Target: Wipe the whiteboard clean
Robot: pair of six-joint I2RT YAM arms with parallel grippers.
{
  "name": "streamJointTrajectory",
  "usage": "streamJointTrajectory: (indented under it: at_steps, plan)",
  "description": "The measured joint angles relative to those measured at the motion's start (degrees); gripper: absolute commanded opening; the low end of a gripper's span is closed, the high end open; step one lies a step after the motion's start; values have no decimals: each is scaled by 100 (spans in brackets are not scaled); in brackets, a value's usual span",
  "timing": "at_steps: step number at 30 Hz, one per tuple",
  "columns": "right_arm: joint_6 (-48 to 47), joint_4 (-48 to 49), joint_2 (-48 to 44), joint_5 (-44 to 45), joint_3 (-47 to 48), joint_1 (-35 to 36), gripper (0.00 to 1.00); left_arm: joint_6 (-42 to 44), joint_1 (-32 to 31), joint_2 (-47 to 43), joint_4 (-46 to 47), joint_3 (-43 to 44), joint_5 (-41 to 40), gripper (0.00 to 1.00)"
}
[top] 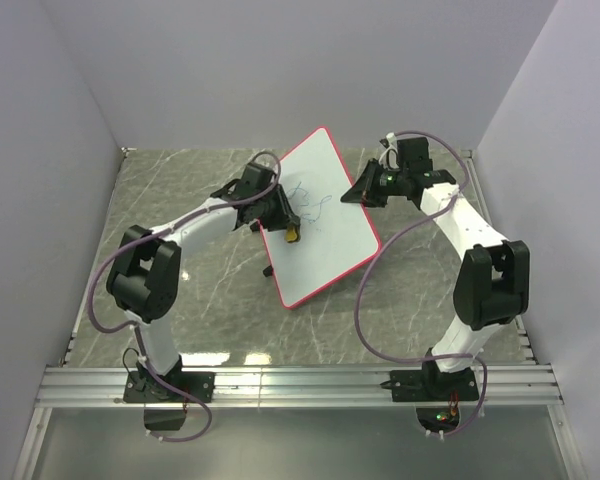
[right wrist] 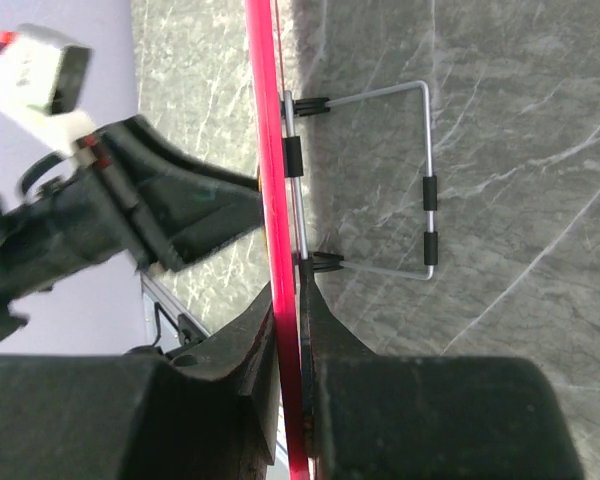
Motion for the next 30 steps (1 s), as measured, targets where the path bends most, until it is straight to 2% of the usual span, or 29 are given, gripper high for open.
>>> streamJointTrajectory:
  at_steps: [6,9,13,16,20,25,30]
  plan:
    - [-50,-168,157,42,225,-4,0,293,-791,114,-313,944,-44,0]
    - [-168,-151,192,39,236,-37,0,254,-1259,94,-127,1132,107,0]
    - [-216,-68,214,-13,199,-63,0,262,-1552,92,-129,1279,378,0]
    - [-155,92,210,-76,111,-76,0,275,-1397,114,-127,1244,577,0]
    - [-79,201,160,-116,20,-87,0,188,-774,74,55,741,828,0]
    - [-28,199,105,-98,0,-68,0,319,-7,227,-63,407,546,0]
    - [13,197,105,-101,0,-66,0,553,-179,28,114,111,2,0]
